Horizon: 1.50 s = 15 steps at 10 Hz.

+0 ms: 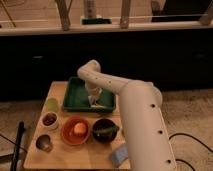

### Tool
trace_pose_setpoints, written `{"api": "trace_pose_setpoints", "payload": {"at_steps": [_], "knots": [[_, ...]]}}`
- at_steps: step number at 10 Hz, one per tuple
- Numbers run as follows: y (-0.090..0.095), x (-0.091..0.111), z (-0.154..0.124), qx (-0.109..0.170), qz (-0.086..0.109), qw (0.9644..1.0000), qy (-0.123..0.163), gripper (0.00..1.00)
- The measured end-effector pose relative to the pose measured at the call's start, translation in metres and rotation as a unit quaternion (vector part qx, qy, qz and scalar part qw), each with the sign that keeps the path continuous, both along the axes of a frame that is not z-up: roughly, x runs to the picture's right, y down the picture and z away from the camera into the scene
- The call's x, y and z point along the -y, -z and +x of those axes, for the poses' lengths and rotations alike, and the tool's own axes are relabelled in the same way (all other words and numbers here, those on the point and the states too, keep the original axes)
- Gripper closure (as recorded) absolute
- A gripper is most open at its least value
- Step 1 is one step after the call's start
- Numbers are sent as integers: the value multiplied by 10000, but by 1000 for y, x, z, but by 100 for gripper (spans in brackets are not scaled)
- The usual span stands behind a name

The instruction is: Wipe tray with towel

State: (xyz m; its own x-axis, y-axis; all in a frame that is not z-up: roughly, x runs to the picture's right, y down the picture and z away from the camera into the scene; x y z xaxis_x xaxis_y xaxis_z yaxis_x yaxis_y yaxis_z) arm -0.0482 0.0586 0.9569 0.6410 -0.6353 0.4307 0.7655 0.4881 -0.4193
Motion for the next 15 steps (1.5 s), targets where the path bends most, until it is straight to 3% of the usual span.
{"api": "trace_pose_setpoints", "payload": {"at_steps": [3, 6, 7, 10, 15], "knots": [[-19, 21, 7, -144, 189, 9995, -223, 100], [-30, 31, -9, -31, 258, 9994, -237, 100], [-31, 30, -29, 126, 240, 9995, -161, 100], [-25, 23, -64, 573, 186, 9981, 133, 100], [1, 1, -72, 922, 46, 9950, 395, 100]]}}
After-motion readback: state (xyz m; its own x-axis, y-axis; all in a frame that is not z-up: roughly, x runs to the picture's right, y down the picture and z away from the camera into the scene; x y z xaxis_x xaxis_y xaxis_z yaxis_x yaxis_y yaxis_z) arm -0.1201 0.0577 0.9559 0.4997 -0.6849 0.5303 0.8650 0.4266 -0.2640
